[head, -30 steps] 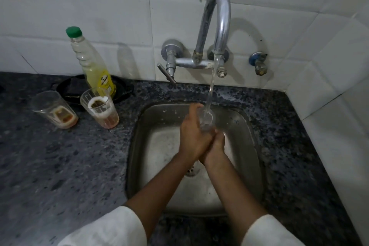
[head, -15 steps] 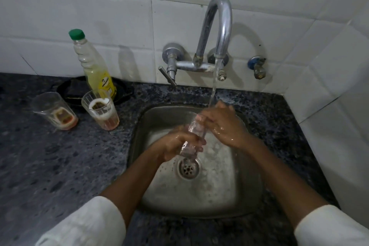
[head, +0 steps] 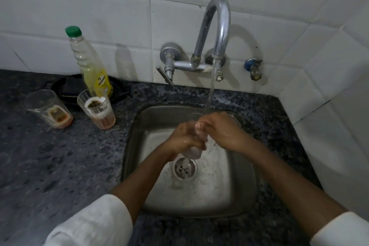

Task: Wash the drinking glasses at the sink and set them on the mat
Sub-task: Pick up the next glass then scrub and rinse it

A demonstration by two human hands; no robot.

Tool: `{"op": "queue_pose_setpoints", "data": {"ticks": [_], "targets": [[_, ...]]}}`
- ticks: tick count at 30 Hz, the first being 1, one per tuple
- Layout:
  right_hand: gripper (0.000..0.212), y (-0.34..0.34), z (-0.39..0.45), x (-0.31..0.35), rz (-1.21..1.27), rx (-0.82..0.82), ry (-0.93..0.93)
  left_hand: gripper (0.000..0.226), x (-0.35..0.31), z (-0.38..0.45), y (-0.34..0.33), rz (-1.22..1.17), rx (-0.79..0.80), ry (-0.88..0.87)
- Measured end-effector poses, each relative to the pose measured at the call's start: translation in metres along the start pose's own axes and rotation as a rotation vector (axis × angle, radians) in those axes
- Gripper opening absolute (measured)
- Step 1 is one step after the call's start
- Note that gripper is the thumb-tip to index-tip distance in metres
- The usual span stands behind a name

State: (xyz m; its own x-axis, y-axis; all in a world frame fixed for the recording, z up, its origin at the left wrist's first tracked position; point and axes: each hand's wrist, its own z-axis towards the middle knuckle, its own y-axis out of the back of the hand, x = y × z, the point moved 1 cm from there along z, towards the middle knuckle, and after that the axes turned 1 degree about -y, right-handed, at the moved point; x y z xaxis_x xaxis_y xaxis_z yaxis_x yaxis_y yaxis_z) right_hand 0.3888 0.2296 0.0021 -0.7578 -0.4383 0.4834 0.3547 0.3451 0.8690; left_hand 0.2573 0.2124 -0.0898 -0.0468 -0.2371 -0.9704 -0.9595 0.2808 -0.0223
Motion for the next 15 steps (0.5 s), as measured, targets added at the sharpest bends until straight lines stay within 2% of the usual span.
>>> {"op": "queue_pose_setpoints", "data": {"ticks": [2, 3, 4, 5, 7, 9, 10, 11, 12, 14, 15], "targets": [[0.027, -0.006, 0.005, 0.001, -0.046, -0.111, -0.145, 0.049, -0.005, 0.001, -0.016, 0.265, -0.376, 0.007], [0.028, -0.008, 0.006, 0.000, 0.018, -0.160, -0.194, 0.053, -0.008, -0.001, -0.021, 0.327, -0.472, -0.030], [0.028, -0.007, 0.007, -0.001, 0.091, -0.202, -0.200, 0.057, -0.008, 0.000, -0.021, 0.339, -0.470, -0.075], [0.028, -0.005, 0.007, -0.003, 0.153, -0.223, -0.158, 0.063, -0.008, 0.000, -0.017, 0.293, -0.382, -0.082], [0.029, 0.003, 0.004, -0.009, 0.183, -0.184, -0.001, 0.067, -0.010, -0.002, 0.002, 0.099, -0.047, -0.014], [0.029, 0.009, 0.002, -0.013, 0.197, -0.108, 0.109, 0.059, -0.009, -0.006, 0.015, -0.235, 0.277, 0.097], [0.030, 0.009, 0.002, -0.013, 0.200, -0.094, 0.103, 0.052, -0.007, -0.006, 0.014, -0.341, 0.322, 0.132], [0.032, 0.006, 0.005, -0.015, 0.178, -0.113, 0.066, 0.046, -0.007, -0.006, 0.007, -0.357, 0.271, 0.130], [0.035, 0.003, 0.009, -0.016, 0.120, -0.141, 0.009, 0.044, -0.005, -0.003, -0.003, -0.249, 0.118, 0.108], [0.035, -0.003, 0.017, -0.018, 0.017, -0.189, -0.158, 0.049, -0.003, 0.004, -0.021, 0.034, -0.283, 0.058], [0.033, -0.005, 0.019, -0.019, 0.002, -0.210, -0.208, 0.055, 0.001, 0.006, -0.028, 0.098, -0.389, 0.017]]}}
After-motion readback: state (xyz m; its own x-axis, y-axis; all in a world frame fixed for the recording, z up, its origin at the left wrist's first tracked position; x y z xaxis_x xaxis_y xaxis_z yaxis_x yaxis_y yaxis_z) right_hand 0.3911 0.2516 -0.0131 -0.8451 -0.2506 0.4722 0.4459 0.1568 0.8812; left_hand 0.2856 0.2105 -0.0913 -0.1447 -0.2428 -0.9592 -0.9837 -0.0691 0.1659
